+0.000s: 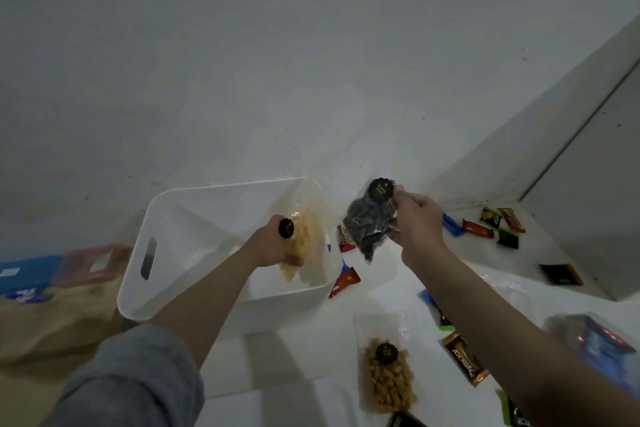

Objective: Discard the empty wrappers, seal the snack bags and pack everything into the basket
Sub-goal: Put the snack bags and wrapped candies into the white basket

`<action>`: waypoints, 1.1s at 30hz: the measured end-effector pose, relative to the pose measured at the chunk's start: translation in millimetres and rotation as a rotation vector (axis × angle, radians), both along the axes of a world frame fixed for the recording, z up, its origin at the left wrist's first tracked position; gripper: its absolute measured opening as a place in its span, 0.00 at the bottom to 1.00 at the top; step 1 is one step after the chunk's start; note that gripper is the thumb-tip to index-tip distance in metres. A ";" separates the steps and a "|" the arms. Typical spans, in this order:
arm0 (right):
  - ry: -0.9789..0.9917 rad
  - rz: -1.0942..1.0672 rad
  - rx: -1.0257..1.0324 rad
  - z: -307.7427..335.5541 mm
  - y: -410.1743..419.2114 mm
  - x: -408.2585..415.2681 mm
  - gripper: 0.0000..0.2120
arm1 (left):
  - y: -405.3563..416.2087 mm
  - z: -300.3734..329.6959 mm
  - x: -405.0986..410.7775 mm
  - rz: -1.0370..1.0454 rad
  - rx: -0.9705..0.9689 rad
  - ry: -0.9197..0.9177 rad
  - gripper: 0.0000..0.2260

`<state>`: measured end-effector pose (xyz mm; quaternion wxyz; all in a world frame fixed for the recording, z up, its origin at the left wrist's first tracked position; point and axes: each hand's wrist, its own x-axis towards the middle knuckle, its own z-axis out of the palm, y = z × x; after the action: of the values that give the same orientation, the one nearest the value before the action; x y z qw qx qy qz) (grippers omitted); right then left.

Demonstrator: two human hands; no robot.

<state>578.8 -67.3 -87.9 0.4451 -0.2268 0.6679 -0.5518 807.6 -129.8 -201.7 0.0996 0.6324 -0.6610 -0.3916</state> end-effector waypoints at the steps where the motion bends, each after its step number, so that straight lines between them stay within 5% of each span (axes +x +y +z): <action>1: -0.022 -0.007 0.007 -1.7 -0.2 -3.2 0.08 | -4.9 -6.6 -3.5 -0.014 0.030 -0.021 0.48; 7: -0.085 -0.016 -0.050 3.9 -1.0 -11.5 0.21 | -18.2 -24.9 -27.7 -0.155 0.112 -0.171 0.51; 12: -0.017 0.040 -0.120 26.4 -1.5 19.6 0.13 | -19.2 -14.2 -13.6 -0.104 0.133 -0.088 0.61; 14: 0.014 0.083 -0.103 30.9 -4.0 41.1 0.13 | -17.2 -2.3 -5.2 -0.006 0.159 -0.037 0.54; 17: 0.105 0.170 -0.054 22.7 -12.7 74.1 0.19 | -13.5 18.1 13.6 0.303 0.286 0.290 0.27; 19: 0.165 0.242 -0.025 12.2 -17.3 94.4 0.21 | -7.7 28.2 29.3 0.463 0.435 0.617 0.26; 21: 0.184 0.311 0.000 -3.7 -22.6 111.2 0.17 | -2.2 33.2 40.2 0.470 0.511 0.752 0.26; 25: 0.276 0.512 0.073 -33.4 -31.7 133.3 0.11 | 6.5 31.4 40.6 0.494 0.533 0.688 0.18; 30: 0.344 0.594 0.096 -38.6 -35.4 136.2 0.09 | 1.8 15.1 38.9 0.727 0.516 0.857 0.12; 33: 0.413 0.610 0.044 -35.2 -32.7 135.3 0.06 | 4.3 14.3 33.5 0.744 0.477 0.685 0.11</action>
<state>714.1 -100.0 -123.2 0.4499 -0.5123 0.6569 -0.3218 841.1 -125.4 -187.4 0.2942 0.6647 -0.2166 -0.6517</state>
